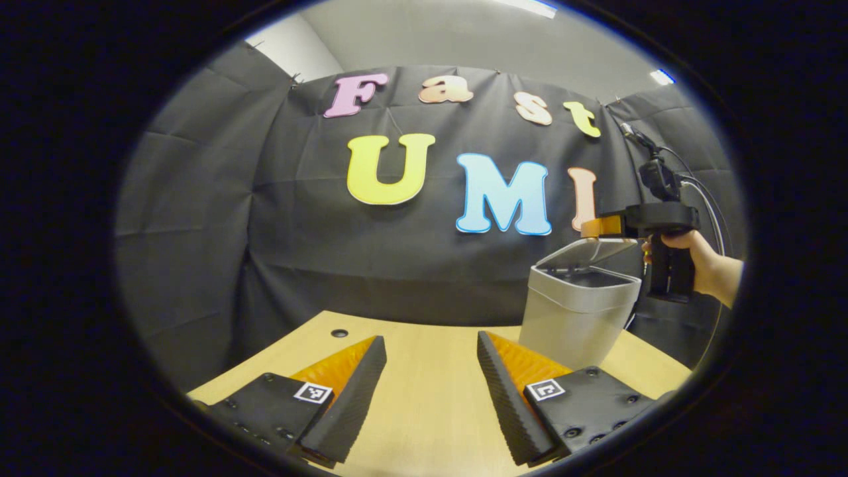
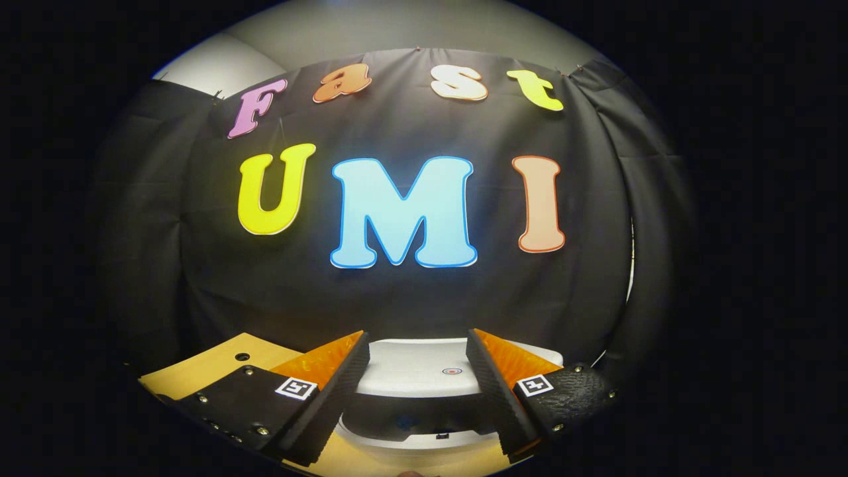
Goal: Press the lid of the desktop garbage bin to open it, pick up the crumpled paper on the desktop and throw it into the bin, then pick up the pop can on the desktop and drop it into the bin, and finally close the garbage bin lid.
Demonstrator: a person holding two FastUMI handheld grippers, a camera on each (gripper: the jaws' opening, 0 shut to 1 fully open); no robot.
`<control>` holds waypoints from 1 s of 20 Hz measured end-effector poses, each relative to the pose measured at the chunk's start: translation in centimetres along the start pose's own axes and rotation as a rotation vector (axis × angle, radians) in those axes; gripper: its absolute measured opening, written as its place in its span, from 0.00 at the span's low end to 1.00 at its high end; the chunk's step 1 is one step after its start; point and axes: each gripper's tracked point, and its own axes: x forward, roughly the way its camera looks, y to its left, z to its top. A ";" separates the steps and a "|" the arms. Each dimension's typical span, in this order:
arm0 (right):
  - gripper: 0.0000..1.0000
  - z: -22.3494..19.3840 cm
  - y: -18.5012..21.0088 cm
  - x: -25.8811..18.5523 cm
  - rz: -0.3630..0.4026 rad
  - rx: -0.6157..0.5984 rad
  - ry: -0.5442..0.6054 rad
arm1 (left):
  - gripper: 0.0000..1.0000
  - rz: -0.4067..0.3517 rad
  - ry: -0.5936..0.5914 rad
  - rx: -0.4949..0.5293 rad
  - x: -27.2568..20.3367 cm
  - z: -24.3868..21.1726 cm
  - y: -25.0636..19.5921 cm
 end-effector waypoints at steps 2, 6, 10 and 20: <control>0.94 -1.3 -0.5 0.1 -0.004 -0.010 0.016 | 0.91 0.005 -0.009 -0.001 -0.2 0.3 -0.8; 0.94 -3.3 -1.6 0.2 -0.019 0.002 0.037 | 0.91 0.009 -0.009 0.012 -0.4 0.3 -2.0; 0.94 -4.8 -1.8 0.1 -0.018 0.013 0.027 | 0.91 0.004 -0.002 0.018 -0.5 0.2 -2.6; 0.94 -6.5 -1.6 0.0 -0.042 0.004 -0.015 | 0.91 -0.019 0.009 0.035 -0.6 -0.5 -2.7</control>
